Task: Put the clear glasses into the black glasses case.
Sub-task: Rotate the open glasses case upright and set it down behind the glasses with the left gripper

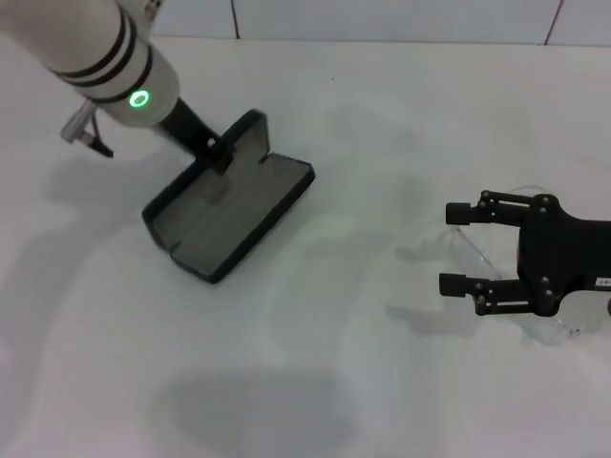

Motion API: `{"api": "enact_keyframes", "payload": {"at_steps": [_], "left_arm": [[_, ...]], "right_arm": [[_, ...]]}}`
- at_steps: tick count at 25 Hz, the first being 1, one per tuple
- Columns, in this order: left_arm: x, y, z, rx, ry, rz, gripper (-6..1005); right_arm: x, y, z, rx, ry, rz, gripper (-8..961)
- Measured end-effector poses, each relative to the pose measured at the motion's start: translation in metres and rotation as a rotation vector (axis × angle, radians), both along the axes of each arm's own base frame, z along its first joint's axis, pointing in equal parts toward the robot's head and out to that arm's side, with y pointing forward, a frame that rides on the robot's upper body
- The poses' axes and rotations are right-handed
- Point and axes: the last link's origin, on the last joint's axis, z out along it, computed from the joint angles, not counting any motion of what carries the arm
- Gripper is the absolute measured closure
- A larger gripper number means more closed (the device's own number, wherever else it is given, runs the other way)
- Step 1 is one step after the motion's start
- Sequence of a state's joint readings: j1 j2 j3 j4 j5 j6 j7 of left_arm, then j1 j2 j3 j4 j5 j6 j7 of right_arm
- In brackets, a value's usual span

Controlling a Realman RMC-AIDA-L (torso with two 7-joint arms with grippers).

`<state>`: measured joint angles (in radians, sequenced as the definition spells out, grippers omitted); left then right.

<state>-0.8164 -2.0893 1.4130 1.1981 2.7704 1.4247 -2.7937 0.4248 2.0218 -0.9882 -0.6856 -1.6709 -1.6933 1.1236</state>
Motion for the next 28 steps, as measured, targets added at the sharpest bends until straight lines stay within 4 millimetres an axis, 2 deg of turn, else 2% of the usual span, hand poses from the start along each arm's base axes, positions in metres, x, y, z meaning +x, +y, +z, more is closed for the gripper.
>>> {"api": "enact_keyframes", "payload": {"at_steps": [6, 14, 28], "left_arm": [[0.019, -0.011, -0.008, -0.138, 0.127, -0.387, 792], [0.038, -0.026, -0.028, -0.256, 0.107, -0.802, 807], [0.031, -0.016, -0.043, -0.241, 0.12, -0.825, 806]], "right_arm": [[0.0, 0.0, 0.003, 0.028, 0.021, 0.004, 161], [0.004, -0.004, 0.002, 0.027, 0.034, -0.016, 161], [0.007, -0.01, 0.003, 0.031, 0.08, -0.034, 161]]}}
